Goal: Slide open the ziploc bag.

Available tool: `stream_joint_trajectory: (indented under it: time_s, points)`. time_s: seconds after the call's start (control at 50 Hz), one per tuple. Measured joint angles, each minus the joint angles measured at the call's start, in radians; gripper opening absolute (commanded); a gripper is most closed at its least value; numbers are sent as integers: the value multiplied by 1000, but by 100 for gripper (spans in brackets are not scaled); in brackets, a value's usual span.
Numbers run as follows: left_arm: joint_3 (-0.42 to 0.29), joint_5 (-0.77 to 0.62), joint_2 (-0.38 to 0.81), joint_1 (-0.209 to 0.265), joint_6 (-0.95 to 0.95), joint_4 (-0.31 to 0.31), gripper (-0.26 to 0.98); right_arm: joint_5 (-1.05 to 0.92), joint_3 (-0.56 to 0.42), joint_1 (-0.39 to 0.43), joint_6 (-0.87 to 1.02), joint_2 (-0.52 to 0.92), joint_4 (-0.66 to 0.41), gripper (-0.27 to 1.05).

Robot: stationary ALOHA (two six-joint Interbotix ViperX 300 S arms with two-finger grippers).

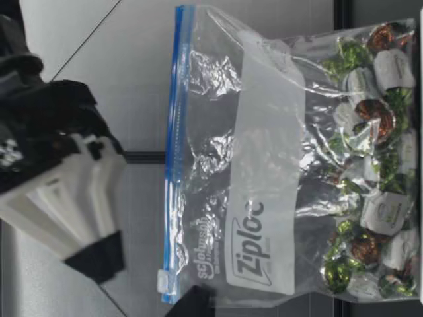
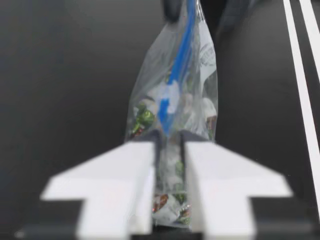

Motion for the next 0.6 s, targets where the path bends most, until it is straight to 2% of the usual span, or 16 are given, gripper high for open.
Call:
stream_joint_trajectory:
  time_s: [0.12,0.32,0.48,0.6]
  points:
    - [-2,-11,2,0,2,0,-19,31,-12,0,0,29,-2,49]
    - [0,-11,2,-2,2,5,-20,55,-18,0,2,46,-2,51]
    - [2,-11,2,-2,3,11,-20,63,-23,0,6,54,-2,49]
    - [3,-11,2,0,2,11,-20,66,-26,0,14,55,-2,39]
